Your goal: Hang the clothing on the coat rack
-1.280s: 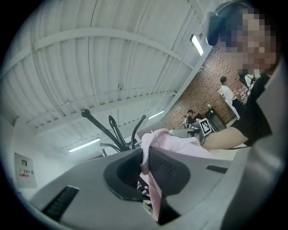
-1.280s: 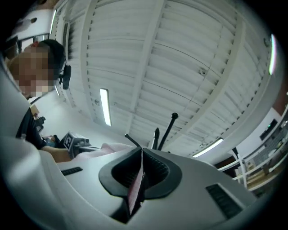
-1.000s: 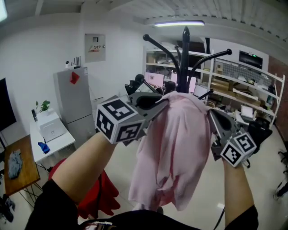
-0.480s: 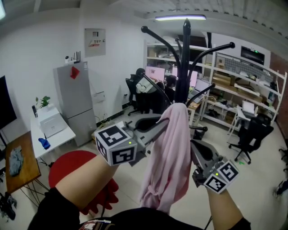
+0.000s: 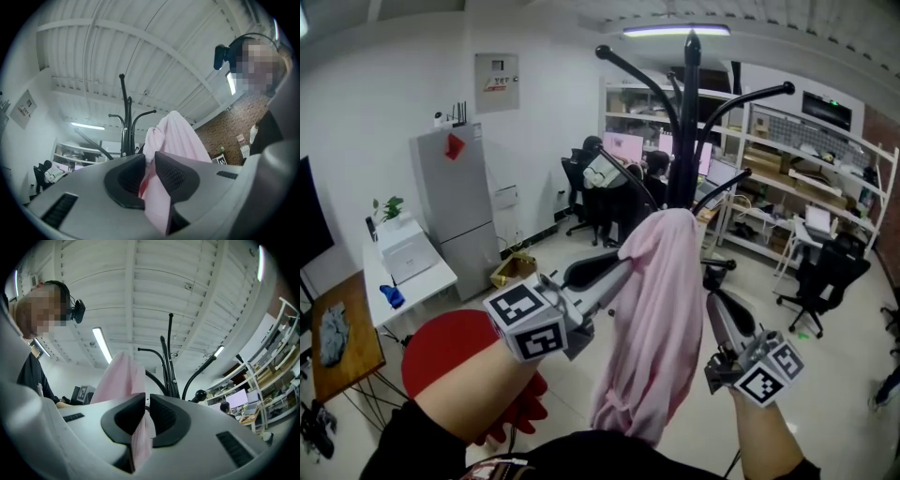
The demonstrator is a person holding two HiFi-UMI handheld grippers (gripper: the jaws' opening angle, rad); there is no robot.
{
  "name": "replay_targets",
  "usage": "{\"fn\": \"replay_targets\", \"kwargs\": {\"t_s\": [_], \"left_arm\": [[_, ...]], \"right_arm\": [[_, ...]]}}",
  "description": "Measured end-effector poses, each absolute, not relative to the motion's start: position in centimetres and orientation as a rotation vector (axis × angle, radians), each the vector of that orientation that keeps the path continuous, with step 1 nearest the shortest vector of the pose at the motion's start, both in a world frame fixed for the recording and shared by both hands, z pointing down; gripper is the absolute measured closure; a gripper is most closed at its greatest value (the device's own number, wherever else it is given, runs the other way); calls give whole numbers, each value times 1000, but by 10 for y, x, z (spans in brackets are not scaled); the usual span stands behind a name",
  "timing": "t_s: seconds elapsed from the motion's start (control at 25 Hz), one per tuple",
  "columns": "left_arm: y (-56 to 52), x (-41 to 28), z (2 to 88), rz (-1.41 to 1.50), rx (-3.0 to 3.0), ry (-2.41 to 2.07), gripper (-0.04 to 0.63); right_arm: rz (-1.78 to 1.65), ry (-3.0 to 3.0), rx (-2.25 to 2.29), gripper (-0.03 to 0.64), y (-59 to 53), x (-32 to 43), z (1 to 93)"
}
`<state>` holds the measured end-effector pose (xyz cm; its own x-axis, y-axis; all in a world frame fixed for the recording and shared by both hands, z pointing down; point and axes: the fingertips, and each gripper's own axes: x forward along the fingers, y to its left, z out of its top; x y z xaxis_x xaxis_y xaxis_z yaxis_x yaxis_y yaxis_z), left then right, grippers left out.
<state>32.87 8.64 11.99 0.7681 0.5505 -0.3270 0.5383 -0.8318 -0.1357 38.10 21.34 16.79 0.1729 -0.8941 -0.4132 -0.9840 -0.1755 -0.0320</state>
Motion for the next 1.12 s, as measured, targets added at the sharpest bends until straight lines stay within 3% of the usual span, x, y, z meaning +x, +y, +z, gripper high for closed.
{"fn": "replay_targets", "kwargs": {"t_s": [0.4,0.68,1.12], "left_arm": [[44,301,158,523,-3009,-824,528],[12,259,213,447,-2977,-723,528],[-65,164,338,136,-3153,-522,528]], "right_arm": [[433,1694,-2293,552,251,379,189],[538,1909,-2266,552,244,295,190],[213,2353,-1891,552,110,189,258]]}}
